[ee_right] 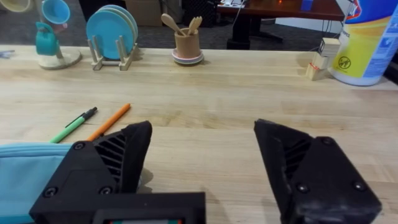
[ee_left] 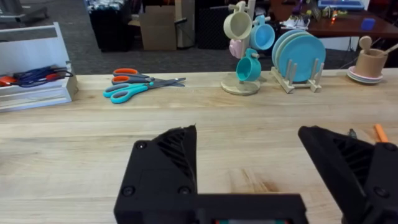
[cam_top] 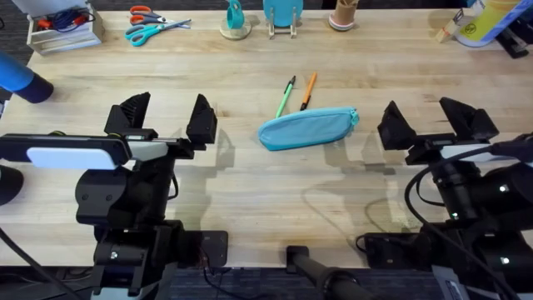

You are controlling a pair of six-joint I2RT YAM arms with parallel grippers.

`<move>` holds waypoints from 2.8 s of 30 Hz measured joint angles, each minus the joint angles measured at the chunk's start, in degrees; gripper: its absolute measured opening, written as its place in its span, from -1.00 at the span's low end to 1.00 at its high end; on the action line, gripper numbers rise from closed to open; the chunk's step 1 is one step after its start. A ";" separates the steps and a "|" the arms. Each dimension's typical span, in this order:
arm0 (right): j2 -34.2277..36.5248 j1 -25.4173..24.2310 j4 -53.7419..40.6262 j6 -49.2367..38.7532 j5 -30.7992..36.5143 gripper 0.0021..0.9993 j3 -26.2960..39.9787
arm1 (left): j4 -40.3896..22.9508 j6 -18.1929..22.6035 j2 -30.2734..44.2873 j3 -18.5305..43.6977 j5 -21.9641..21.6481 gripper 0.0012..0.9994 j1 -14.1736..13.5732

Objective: Unzip the bag, pick up the pens from the table one at a time and place them inside, then zip the bag closed.

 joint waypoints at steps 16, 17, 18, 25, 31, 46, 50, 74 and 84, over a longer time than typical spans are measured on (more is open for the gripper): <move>0.00 0.00 0.19 1.22 0.36 1.00 0.01 | 0.04 0.00 0.00 0.00 0.01 0.99 0.00; 0.00 0.00 0.58 1.22 0.42 1.00 -0.04 | 0.18 0.00 0.00 0.00 0.15 0.99 0.00; 0.00 0.00 1.26 1.22 0.42 1.00 -0.07 | 0.47 0.00 0.00 0.00 0.56 0.99 0.00; 0.78 0.00 1.09 1.20 0.60 0.99 1.75 | -0.78 0.00 0.00 0.80 3.72 0.99 0.00; 6.61 0.00 0.88 -0.23 1.83 0.99 9.52 | -1.93 0.00 2.17 7.28 4.40 0.99 0.00; 42.57 0.00 -14.37 -1.41 -2.75 0.99 44.07 | -5.15 0.72 27.74 30.01 12.23 0.99 0.00; 51.58 0.00 -23.32 -1.40 -5.16 0.99 55.04 | -7.44 4.65 35.39 37.18 17.57 0.99 0.00; 63.71 0.00 -49.66 -16.07 -19.76 0.99 69.83 | -43.21 42.39 56.68 50.77 51.95 0.99 0.00; 63.71 0.00 -47.68 -17.86 -19.76 0.99 69.88 | -43.71 45.83 56.68 50.77 54.11 0.99 0.00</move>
